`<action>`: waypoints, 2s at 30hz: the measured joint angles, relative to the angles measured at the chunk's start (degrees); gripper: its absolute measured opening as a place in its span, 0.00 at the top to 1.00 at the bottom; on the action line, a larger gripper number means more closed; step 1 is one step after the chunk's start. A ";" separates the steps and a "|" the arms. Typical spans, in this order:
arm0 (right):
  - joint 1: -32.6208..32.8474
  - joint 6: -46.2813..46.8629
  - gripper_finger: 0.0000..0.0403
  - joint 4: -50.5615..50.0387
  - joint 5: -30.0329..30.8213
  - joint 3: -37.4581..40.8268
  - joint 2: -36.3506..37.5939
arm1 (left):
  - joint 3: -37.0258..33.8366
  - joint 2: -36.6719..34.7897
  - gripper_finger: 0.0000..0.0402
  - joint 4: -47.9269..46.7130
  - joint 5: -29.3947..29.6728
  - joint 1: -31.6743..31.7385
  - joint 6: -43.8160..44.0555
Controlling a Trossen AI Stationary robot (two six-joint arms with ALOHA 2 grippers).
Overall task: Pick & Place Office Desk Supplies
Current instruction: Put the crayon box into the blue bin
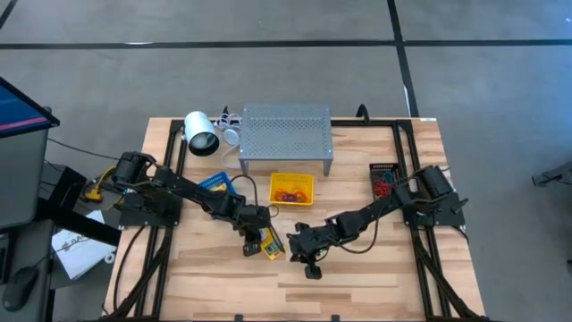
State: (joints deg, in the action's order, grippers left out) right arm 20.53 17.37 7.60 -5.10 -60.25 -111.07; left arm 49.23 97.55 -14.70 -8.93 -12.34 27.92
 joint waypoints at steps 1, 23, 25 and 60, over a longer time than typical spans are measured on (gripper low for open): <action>-0.01 0.02 0.99 0.32 0.01 -0.32 -0.54 | -0.01 0.01 0.74 0.57 0.17 -0.12 0.00; -2.24 2.82 1.00 2.38 -0.24 -1.16 -3.88 | 3.28 -0.64 0.74 -11.67 -0.99 0.11 -0.92; -2.29 2.82 1.00 3.13 -0.65 -1.22 -4.34 | 3.28 -0.65 0.74 -12.27 -0.09 0.11 -0.95; -2.29 3.21 1.00 5.08 -3.97 -1.20 -4.44 | 3.27 1.19 0.64 -6.98 -4.83 5.60 -8.19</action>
State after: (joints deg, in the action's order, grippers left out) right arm 18.24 20.58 12.68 -9.07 -61.45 -115.50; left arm 52.50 98.74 -21.68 -13.76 -6.74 19.74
